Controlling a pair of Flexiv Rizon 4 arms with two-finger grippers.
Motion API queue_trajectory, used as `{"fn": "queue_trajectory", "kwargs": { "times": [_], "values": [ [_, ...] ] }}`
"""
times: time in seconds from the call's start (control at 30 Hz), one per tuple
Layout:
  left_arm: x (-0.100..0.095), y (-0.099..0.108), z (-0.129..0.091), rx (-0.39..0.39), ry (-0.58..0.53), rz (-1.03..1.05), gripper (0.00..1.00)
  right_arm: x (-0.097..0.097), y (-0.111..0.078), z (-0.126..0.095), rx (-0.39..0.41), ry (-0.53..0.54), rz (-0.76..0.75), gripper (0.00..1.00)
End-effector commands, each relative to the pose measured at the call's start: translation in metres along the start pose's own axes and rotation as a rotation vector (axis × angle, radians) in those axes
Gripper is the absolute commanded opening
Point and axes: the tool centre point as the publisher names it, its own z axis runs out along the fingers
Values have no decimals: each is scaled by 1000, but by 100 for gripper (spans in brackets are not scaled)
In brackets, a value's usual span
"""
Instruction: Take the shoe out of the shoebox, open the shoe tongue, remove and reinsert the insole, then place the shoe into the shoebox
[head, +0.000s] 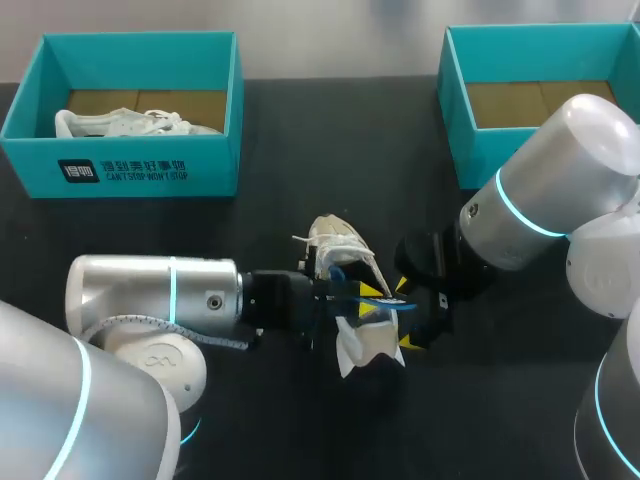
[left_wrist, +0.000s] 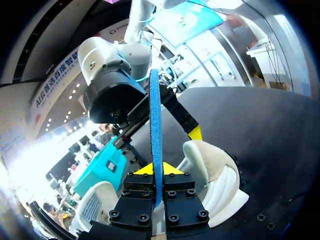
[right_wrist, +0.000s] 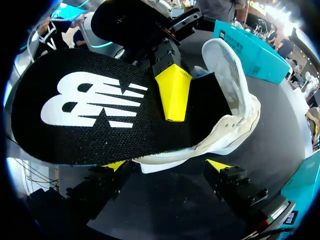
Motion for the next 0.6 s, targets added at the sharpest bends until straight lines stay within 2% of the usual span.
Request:
{"fn": "queue_trajectory", "kwargs": {
  "times": [0.03, 0.2, 0.33, 0.43, 0.6],
  "values": [
    [4, -2, -1, 68, -119, -8, 0, 1, 0, 0, 1, -2, 0, 100],
    [7, -6, 3, 127, -130, -74, 0, 1, 0, 0, 1, -2, 0, 100],
    [5, -7, 4, 125, -120, -63, 0, 1, 0, 0, 1, -2, 0, 100],
    [3, -2, 3, 105, -122, -57, 0, 1, 0, 0, 1, -2, 0, 100],
    [1, 13, 2, 25, -100, -6, 0, 1, 0, 0, 1, -2, 0, 100]
  ]
}}
